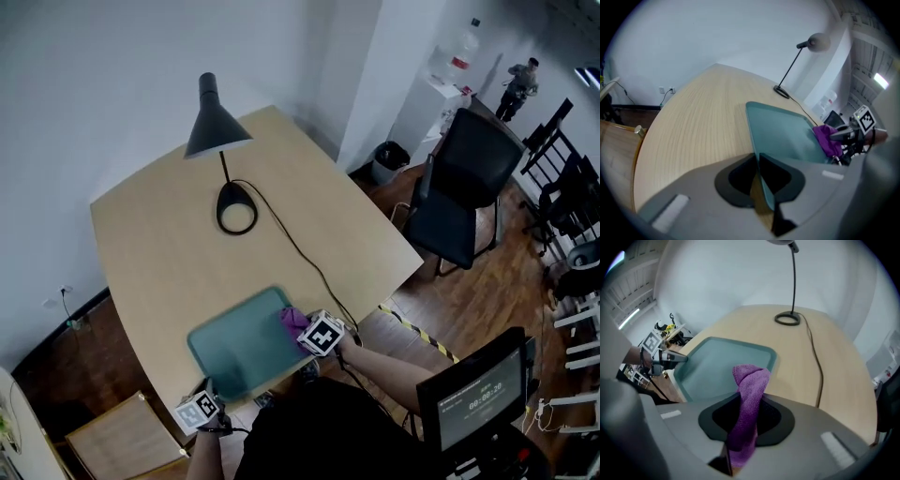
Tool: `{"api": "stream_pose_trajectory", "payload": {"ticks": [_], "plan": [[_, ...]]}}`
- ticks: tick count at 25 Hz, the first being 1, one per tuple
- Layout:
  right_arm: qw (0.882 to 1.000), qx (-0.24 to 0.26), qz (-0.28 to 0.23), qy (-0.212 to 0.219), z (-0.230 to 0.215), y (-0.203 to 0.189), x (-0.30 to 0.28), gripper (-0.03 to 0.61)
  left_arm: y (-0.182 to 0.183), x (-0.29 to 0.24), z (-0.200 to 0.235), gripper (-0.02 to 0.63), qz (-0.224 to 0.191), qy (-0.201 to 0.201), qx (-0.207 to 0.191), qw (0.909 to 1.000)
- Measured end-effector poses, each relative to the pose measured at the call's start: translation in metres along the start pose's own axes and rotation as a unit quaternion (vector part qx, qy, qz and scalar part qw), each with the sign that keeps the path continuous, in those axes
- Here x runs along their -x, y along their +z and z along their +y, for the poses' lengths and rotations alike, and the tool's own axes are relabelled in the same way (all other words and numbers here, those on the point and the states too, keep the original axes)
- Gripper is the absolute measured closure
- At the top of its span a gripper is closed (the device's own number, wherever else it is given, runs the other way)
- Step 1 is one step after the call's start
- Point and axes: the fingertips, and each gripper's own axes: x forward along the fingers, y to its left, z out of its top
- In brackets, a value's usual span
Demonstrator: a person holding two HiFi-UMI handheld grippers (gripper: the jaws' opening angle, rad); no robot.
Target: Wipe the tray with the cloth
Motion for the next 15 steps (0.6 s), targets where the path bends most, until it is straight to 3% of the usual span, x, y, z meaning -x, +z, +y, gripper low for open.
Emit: {"api": "stream_pose_trajectory", "payload": {"ticks": [3, 6, 8, 12, 15], "plan": [[0.999, -0.019, -0.011, -0.035, -0.041, 0.003, 0.009, 0.503, -0.006, 0.008, 0.001, 0.563, -0.006, 0.017, 0.004, 0.9998], [0.993, -0.025, 0.008, -0.117, -0.097, -0.005, 0.036, 0.503, -0.02, 0.015, -0.004, 0.563, -0.011, 0.033, 0.009, 0.9993], [0.989, -0.037, 0.009, -0.14, -0.131, -0.005, 0.04, 0.503, -0.017, 0.009, -0.013, 0.561, -0.014, 0.036, 0.01, 0.9992], [0.993, -0.105, -0.011, -0.056, -0.135, 0.012, 0.002, 0.503, 0.009, -0.006, -0.013, 0.561, -0.018, 0.046, 0.005, 0.9988], [0.993, -0.109, 0.011, -0.043, -0.122, 0.0, -0.019, 0.5, 0.003, -0.001, -0.009, 0.56, -0.008, 0.051, 0.012, 0.9986]]}}
